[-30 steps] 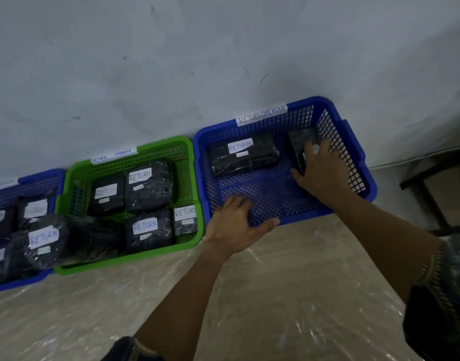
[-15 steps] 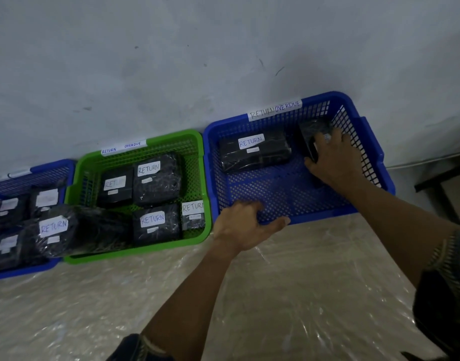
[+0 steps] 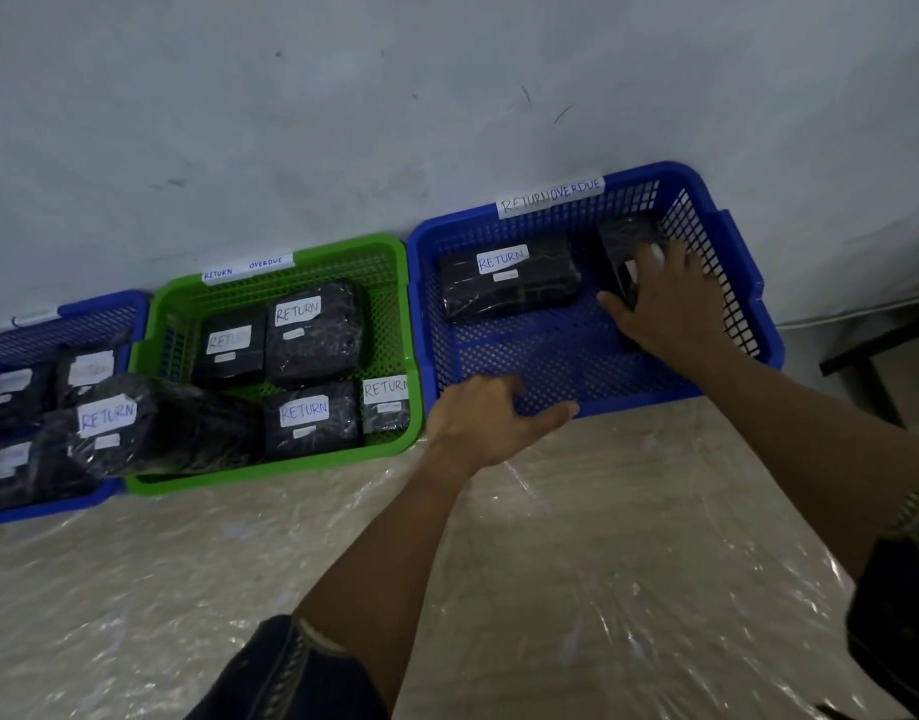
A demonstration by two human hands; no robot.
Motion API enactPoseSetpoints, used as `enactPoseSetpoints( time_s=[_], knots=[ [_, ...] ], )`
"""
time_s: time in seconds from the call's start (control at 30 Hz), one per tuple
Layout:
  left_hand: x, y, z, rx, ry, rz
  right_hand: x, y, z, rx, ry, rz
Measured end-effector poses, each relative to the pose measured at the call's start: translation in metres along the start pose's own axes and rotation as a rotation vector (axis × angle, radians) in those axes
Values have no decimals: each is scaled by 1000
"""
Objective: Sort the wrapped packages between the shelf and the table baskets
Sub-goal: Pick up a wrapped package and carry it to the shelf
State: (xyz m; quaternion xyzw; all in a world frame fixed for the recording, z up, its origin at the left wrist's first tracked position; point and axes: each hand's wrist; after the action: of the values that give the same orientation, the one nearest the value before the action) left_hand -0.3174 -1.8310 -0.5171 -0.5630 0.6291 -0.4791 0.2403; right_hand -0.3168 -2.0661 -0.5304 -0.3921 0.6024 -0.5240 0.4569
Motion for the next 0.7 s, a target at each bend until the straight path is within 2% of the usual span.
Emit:
enactPoseSetpoints(
  time_s=[0.17,0.27,0.33,0.5,0.6,0.7],
  knots=[
    [2,-2,-4,-29,-28,12,-13,-16,-22,20,-48,-33],
    [-1,-4,-9,-35,35,-105,-28,-35,-43,17,-74,-65],
    [-5,-7,-14,16,138,-187,-40,-48,-58,23,-86,-84],
    [-22,-36,-44,211,335,-215,-71,-82,-101,87,-67,-97],
    [-45,-58,-74,252,384,-164,-92,-94,-131,125,-64,-96],
    [-70,-76,-109,266,352,-86,-120,-101,-163,129,-82,-65]
  ],
)
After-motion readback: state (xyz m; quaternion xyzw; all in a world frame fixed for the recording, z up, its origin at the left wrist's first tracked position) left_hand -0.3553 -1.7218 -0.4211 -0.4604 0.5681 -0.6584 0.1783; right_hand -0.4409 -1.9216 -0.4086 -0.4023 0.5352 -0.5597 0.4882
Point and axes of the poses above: each hand's wrist, its own z-axis towards the middle knuckle, its own y-axis out of the palm, x = y × z, and after that the axes turned 8 degrees about -y, right-handed
